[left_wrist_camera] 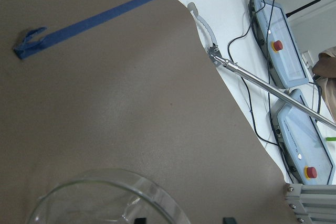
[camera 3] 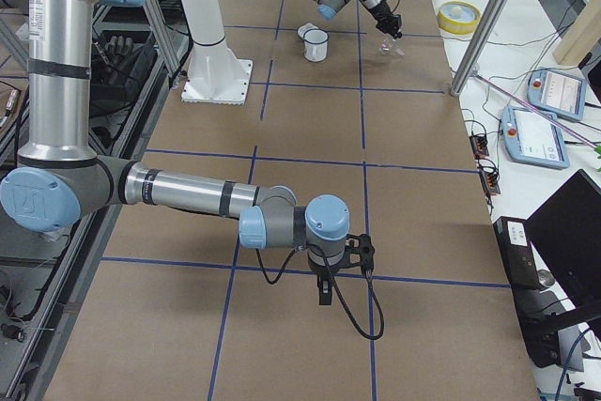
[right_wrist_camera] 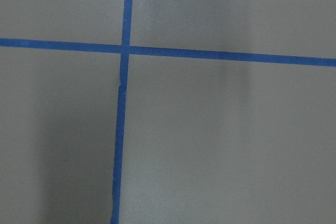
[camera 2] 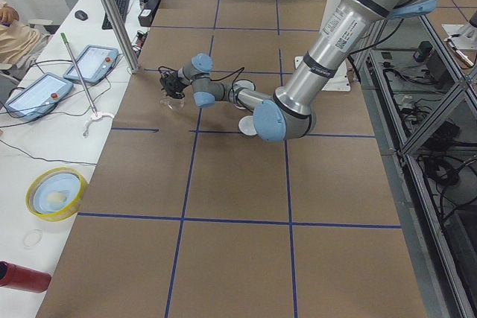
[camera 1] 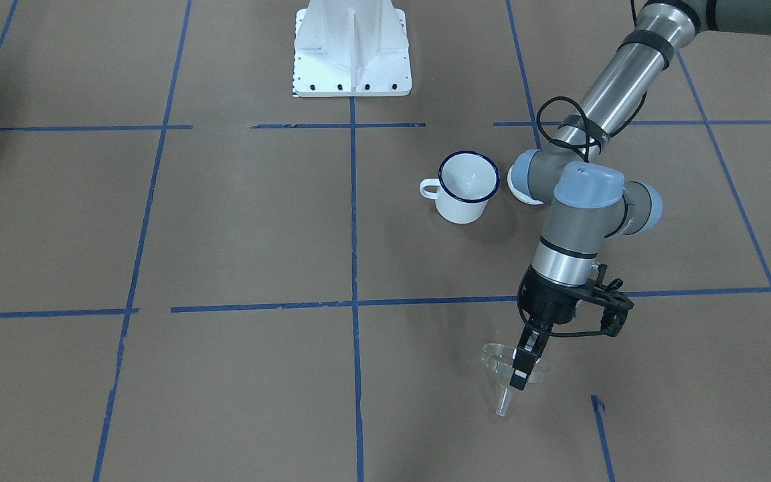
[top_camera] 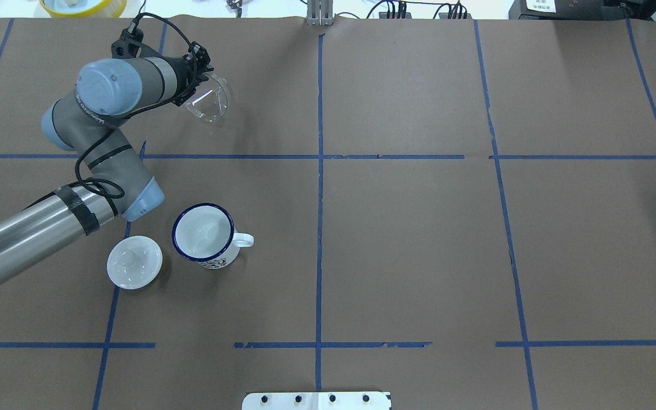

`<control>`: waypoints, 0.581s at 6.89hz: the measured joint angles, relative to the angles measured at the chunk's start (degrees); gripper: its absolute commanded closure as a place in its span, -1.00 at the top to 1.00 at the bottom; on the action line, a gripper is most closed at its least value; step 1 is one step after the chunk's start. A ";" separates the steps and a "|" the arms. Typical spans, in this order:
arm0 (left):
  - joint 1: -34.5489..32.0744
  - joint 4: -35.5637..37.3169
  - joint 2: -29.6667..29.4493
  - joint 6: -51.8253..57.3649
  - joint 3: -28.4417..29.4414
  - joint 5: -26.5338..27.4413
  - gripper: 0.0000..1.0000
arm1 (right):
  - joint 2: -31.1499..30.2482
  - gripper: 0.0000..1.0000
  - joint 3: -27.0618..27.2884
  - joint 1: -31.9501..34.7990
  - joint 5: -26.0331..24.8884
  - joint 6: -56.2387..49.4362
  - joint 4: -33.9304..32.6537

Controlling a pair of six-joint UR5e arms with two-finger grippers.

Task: Place funnel on cup
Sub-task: 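Carry the glass funnel over the open mug and lower it in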

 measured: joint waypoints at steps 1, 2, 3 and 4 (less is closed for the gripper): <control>-0.02 -0.05 -0.04 0.40 -0.10 -0.08 -1.00 | 0.00 1.00 0.00 0.00 0.00 0.00 0.00; -0.32 -0.09 -0.08 0.82 -1.22 -0.23 -1.00 | 0.00 1.00 0.00 0.00 0.00 0.00 0.00; -0.95 0.12 -0.10 1.15 -4.02 -1.24 -1.00 | 0.00 1.00 0.00 0.00 0.00 0.00 0.00; -1.73 2.12 -0.14 1.37 -8.54 -4.09 -1.00 | 0.00 1.00 0.00 0.00 0.00 0.00 0.00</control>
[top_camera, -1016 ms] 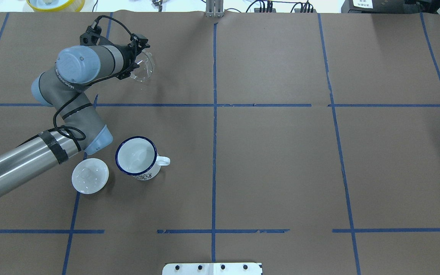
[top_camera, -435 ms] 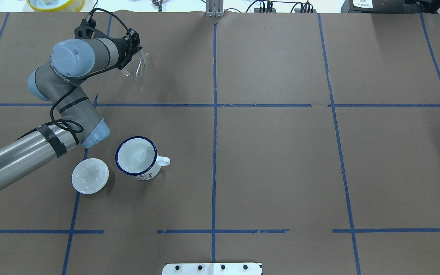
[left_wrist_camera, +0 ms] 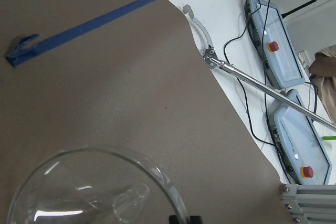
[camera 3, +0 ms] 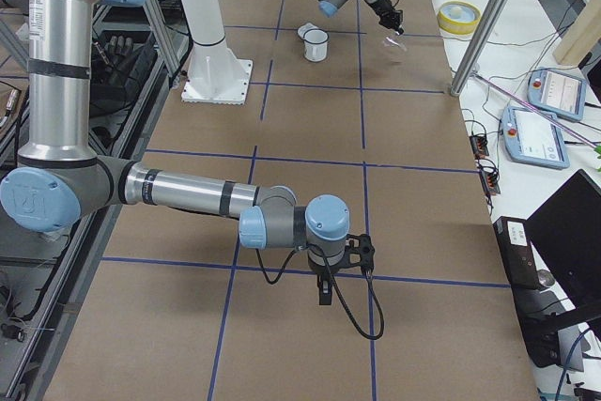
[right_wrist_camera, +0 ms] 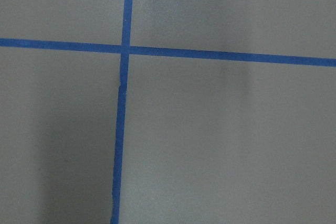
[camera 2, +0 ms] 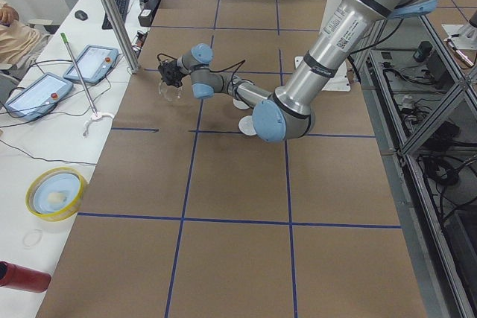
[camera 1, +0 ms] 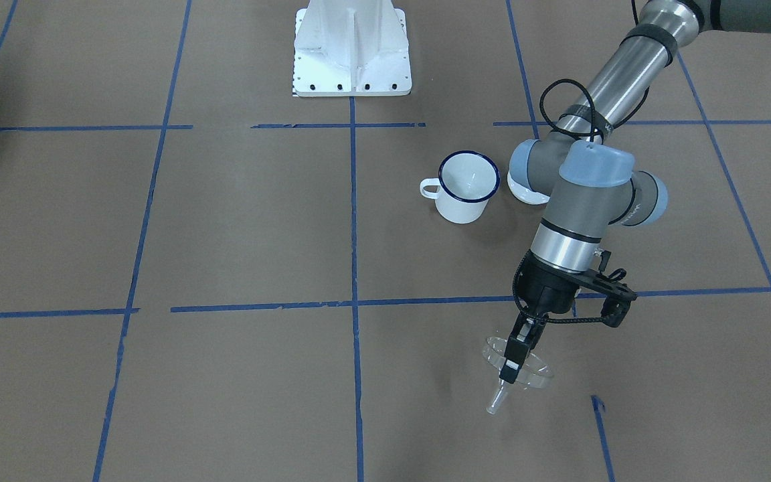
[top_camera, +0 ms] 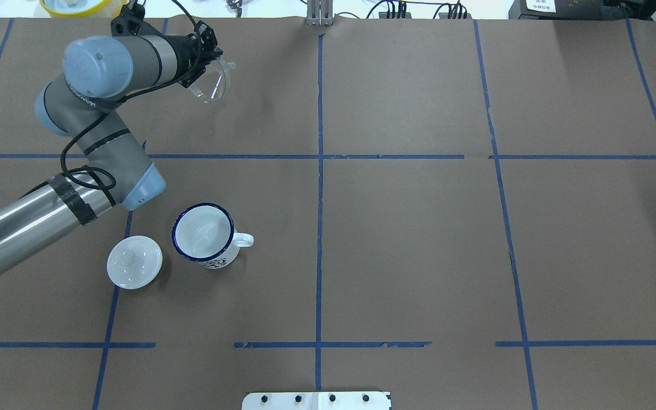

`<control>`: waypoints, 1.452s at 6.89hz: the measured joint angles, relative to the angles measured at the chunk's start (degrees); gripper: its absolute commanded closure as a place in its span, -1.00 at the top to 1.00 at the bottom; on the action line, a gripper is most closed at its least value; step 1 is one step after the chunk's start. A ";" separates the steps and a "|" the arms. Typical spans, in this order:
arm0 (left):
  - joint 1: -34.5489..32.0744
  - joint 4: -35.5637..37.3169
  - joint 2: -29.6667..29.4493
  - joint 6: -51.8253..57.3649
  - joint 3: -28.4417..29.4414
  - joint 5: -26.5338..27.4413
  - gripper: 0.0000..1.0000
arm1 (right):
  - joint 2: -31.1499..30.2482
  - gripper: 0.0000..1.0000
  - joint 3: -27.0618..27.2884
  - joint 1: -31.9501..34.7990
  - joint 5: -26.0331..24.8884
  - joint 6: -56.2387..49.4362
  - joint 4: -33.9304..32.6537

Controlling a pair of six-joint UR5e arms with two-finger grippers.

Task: Place funnel on cup
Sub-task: 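Carry the glass funnel over the open mug and lower it in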

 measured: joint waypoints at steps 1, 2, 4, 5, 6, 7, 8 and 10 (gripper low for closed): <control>-0.56 4.95 -0.03 0.20 -5.77 -3.48 -1.00 | 0.00 1.00 0.00 0.00 0.00 0.00 0.00; -0.76 13.18 0.11 1.95 -12.94 -6.70 -1.00 | 0.00 1.00 0.00 0.00 0.00 0.00 0.00; -0.65 37.26 0.03 11.60 -28.78 -10.94 -1.00 | 0.00 1.00 0.00 0.00 0.00 0.00 0.00; 0.03 49.43 -0.43 17.05 -35.33 -13.31 -1.00 | 0.00 1.00 0.00 0.00 0.00 0.00 0.00; 1.60 59.96 -1.42 21.94 -39.09 -14.92 -1.00 | 0.00 1.00 0.00 0.00 0.00 0.00 0.00; 3.66 69.33 -2.92 26.85 -40.59 -15.55 -1.00 | 0.00 1.00 0.00 0.00 0.00 0.00 0.00; 5.76 77.24 -4.27 31.82 -41.02 -15.74 -1.00 | 0.00 1.00 0.00 0.00 0.00 0.00 0.00; 8.96 85.51 -5.21 39.11 -39.32 -15.74 -1.00 | 0.00 1.00 0.05 0.00 0.00 0.00 0.00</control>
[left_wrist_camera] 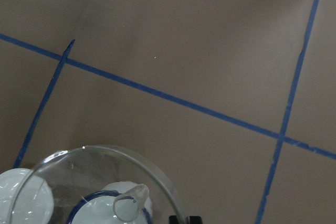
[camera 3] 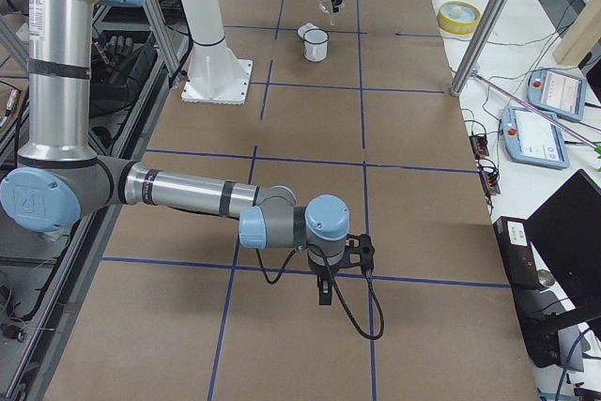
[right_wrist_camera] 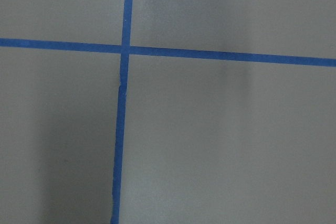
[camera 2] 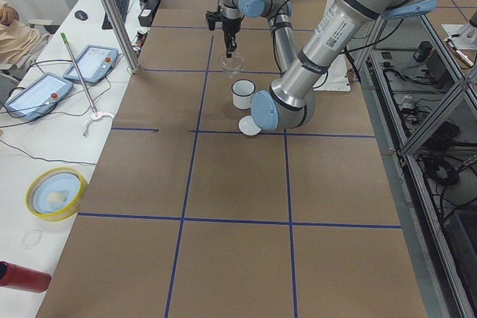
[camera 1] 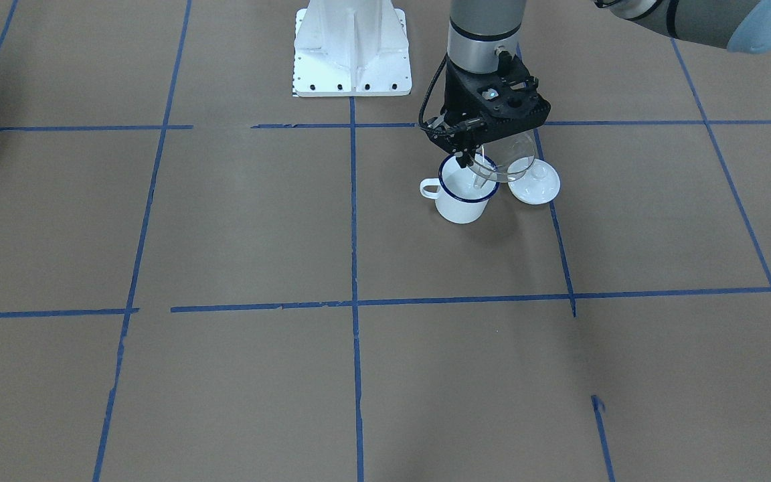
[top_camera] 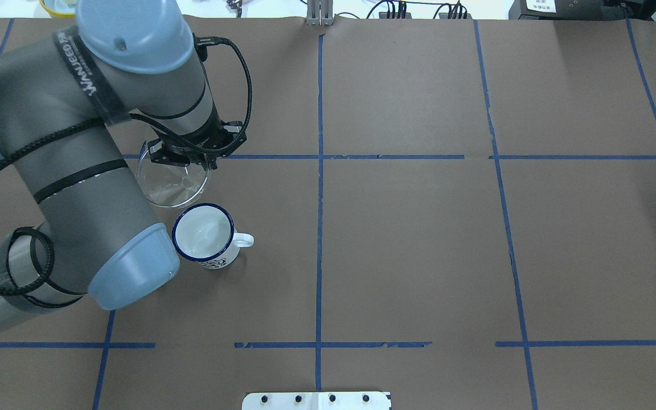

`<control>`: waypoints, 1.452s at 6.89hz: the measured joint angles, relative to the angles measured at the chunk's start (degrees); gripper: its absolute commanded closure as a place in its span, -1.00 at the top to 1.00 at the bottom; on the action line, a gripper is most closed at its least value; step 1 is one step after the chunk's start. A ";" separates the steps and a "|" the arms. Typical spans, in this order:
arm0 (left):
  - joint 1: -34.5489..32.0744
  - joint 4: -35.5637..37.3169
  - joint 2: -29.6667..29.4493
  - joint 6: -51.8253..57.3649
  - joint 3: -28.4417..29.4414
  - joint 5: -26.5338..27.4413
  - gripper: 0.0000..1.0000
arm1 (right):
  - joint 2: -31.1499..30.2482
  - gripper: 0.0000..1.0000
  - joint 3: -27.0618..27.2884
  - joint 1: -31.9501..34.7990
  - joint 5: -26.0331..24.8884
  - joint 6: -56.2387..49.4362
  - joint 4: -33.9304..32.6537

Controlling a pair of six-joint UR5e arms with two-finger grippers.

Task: Place funnel on cup
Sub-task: 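Carry the glass funnel over the open mug and lower it in, then open the left gripper to release the funnel into the mug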

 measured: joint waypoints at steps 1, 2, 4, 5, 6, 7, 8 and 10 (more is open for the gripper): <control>1.40 1.11 -0.08 1.59 1.73 0.10 -1.00 | 0.00 1.00 0.01 0.00 0.00 0.00 0.00; 2.73 1.28 0.02 2.19 2.93 0.17 -1.00 | 0.00 1.00 -0.01 0.00 0.00 0.00 0.00; 5.33 -1.27 0.57 2.51 5.82 0.22 -1.00 | 0.00 1.00 -0.04 0.00 0.00 0.00 0.00; 6.29 -3.37 1.11 2.54 7.30 0.24 -1.00 | 0.00 1.00 -0.04 0.00 0.00 0.00 0.00; 6.86 -4.77 1.72 2.57 8.08 0.28 -1.00 | 0.00 1.00 -0.04 0.00 0.00 0.00 0.00; 7.10 -5.40 2.32 2.61 8.39 0.28 -1.00 | 0.00 1.00 0.00 0.00 0.00 0.00 0.00; 7.22 -5.65 2.67 2.63 8.48 0.25 -1.00 | 0.00 1.00 0.01 0.00 0.00 0.00 0.00; 7.61 -5.78 2.83 2.66 8.52 0.23 -0.92 | 0.00 1.00 -0.04 0.00 0.00 0.00 0.00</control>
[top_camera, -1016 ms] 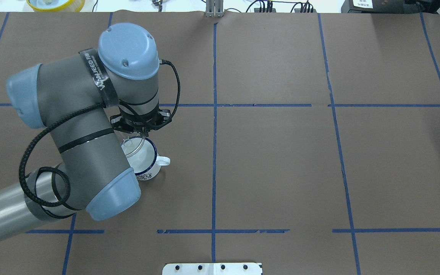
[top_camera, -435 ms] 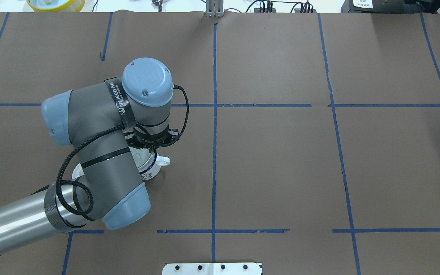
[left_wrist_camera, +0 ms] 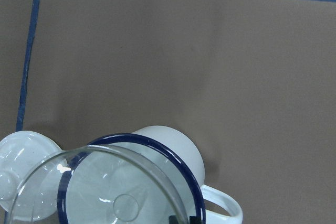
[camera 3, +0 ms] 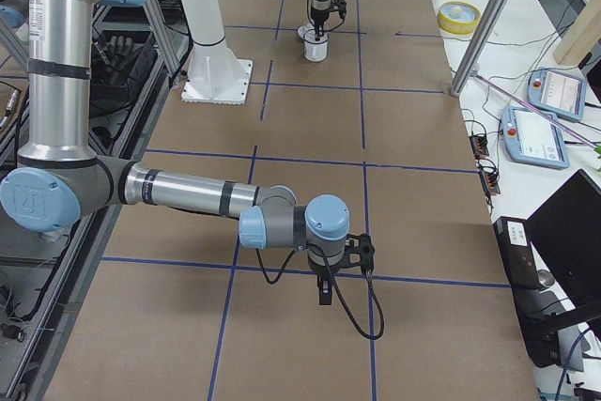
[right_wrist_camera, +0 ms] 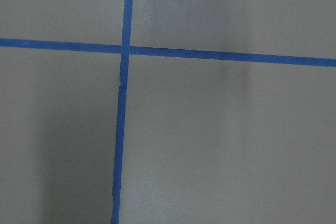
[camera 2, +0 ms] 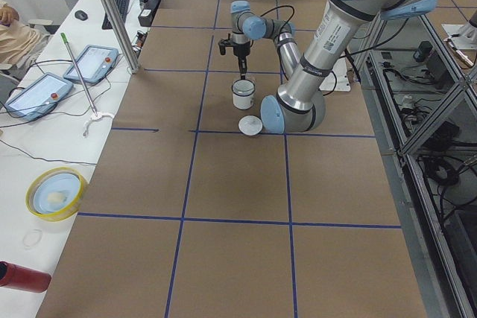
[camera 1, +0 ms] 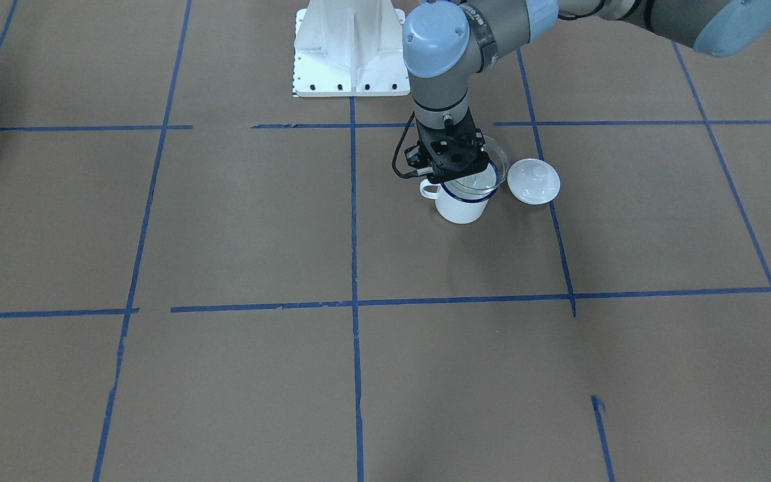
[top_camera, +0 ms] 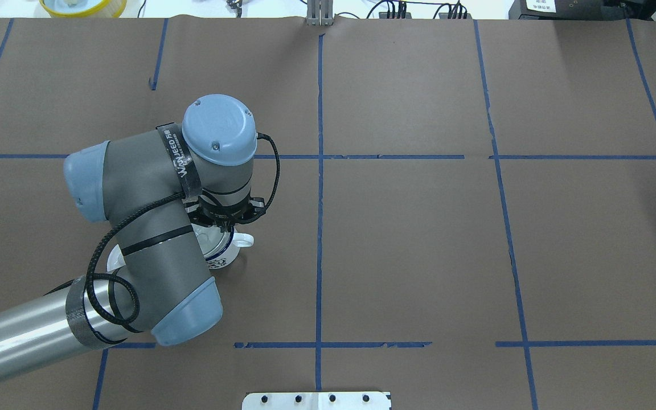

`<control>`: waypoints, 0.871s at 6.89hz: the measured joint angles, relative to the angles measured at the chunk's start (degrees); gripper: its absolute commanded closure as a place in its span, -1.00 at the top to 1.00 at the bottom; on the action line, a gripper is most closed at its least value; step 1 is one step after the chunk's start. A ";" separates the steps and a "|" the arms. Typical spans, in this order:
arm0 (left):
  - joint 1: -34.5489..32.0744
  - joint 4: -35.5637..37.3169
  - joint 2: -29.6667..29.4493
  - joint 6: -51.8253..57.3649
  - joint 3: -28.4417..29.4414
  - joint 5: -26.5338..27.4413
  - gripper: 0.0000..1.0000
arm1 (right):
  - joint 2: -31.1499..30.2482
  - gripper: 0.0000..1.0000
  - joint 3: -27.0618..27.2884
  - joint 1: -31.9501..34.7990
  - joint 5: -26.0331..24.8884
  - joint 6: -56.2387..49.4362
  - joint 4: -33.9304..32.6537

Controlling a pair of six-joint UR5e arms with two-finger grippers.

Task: Place funnel on cup
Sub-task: 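Open the left gripper to release the funnel into the mug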

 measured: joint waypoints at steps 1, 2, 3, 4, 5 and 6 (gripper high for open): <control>0.08 -0.41 0.05 0.04 0.06 0.00 -0.63 | 0.00 1.00 0.00 0.00 0.00 0.00 0.00; 0.10 -1.13 0.09 0.05 0.28 0.00 -0.37 | 0.00 1.00 -0.01 0.00 0.00 0.00 0.00; 0.12 -1.52 0.10 0.06 0.68 0.00 -0.18 | 0.00 1.00 -0.01 0.00 0.00 0.00 0.00; 0.12 -1.67 0.15 0.06 0.90 0.00 0.20 | 0.00 1.00 -0.01 0.00 0.00 0.00 0.00; 0.12 -1.70 0.18 0.06 0.88 0.01 0.99 | 0.00 1.00 -0.01 0.00 0.00 0.00 0.00; 0.12 -1.68 0.40 0.06 0.36 0.10 1.00 | 0.00 1.00 -0.01 0.00 0.00 0.00 0.00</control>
